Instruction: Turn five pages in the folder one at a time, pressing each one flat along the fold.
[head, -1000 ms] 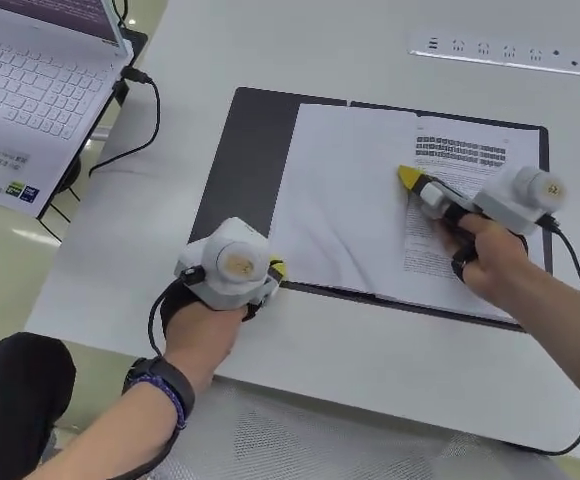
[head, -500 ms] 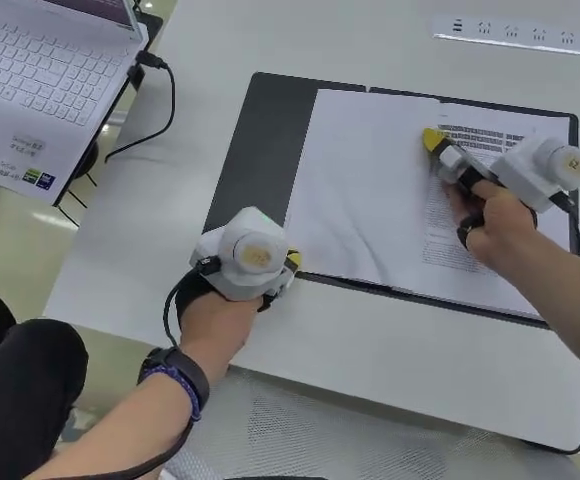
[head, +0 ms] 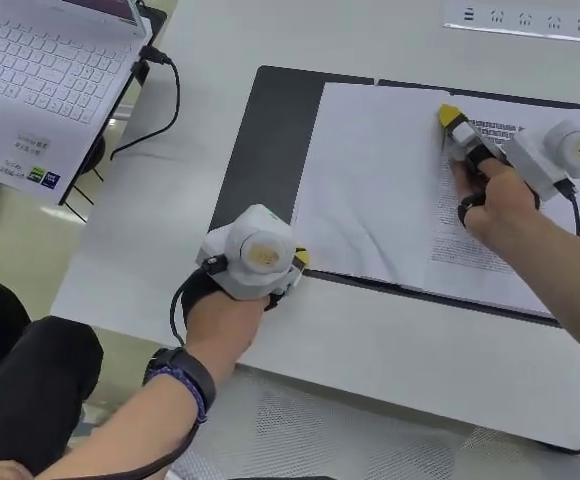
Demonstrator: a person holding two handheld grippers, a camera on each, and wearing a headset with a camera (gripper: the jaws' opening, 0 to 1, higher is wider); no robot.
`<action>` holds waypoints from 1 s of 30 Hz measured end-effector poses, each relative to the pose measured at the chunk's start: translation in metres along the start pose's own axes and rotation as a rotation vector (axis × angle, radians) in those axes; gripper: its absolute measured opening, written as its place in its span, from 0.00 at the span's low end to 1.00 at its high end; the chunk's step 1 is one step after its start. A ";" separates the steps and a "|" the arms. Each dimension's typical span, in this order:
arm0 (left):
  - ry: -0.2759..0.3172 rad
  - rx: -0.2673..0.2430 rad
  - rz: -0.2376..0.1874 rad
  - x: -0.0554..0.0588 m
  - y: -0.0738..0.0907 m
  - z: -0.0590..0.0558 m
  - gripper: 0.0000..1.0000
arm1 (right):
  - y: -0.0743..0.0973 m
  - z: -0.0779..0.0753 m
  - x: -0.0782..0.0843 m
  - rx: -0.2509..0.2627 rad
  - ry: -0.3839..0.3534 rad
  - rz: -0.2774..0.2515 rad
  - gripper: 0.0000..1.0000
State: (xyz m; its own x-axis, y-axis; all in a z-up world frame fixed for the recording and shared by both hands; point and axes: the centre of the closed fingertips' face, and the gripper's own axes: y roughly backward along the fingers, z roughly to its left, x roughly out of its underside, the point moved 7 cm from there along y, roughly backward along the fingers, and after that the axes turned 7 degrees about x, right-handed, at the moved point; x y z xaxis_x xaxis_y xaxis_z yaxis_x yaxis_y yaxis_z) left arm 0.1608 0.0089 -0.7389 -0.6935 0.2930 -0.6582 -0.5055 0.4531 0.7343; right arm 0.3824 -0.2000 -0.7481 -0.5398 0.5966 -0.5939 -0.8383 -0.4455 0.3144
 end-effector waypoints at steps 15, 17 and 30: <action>0.009 -0.001 -0.004 0.000 0.002 0.000 0.00 | -0.028 -0.001 -0.012 0.001 0.005 0.015 0.00; 0.012 -0.001 -0.004 0.000 0.002 0.000 0.00 | -0.029 -0.001 -0.013 -0.013 0.011 0.029 0.00; 0.022 0.002 -0.019 0.001 0.001 0.001 0.00 | -0.018 -0.004 -0.004 -0.076 0.109 0.085 0.00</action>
State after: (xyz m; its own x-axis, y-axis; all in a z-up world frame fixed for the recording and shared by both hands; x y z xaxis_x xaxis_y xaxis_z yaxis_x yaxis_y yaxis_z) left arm 0.1603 0.0104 -0.7385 -0.6948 0.2659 -0.6682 -0.5176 0.4602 0.7213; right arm 0.3994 -0.1970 -0.7542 -0.5935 0.4806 -0.6455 -0.7795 -0.5428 0.3125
